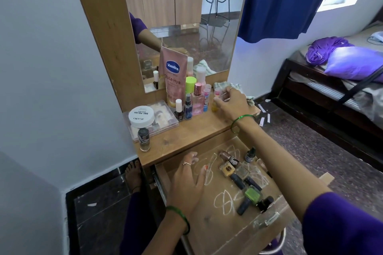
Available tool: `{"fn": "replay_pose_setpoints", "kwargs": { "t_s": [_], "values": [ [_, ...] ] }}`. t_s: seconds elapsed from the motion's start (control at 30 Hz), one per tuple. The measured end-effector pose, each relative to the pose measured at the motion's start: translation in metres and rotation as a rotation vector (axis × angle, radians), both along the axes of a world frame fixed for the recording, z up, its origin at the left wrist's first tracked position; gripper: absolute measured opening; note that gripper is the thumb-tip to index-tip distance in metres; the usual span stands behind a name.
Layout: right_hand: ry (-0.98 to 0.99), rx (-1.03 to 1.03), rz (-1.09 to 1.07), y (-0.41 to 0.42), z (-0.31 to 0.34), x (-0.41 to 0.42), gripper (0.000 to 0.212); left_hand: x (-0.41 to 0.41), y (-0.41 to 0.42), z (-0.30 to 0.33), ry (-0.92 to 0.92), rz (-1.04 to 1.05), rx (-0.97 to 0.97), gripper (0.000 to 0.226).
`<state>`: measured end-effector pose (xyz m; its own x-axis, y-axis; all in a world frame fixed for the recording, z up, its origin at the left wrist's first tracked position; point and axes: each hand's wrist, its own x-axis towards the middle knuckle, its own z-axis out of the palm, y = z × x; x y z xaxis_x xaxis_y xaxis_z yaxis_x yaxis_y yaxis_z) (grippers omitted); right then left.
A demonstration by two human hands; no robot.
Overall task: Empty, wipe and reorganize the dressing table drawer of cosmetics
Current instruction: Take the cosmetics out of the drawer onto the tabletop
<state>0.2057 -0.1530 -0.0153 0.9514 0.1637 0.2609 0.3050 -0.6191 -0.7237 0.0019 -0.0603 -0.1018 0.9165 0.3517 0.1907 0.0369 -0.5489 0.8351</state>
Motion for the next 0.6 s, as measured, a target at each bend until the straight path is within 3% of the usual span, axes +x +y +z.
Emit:
{"fn": "replay_pose_setpoints", "kwargs": {
  "t_s": [0.6],
  "values": [
    [0.109,0.086,0.049,0.009,-0.016,0.002,0.021,0.0,-0.001,0.001,0.015,-0.018,0.02,0.036]
  ]
}}
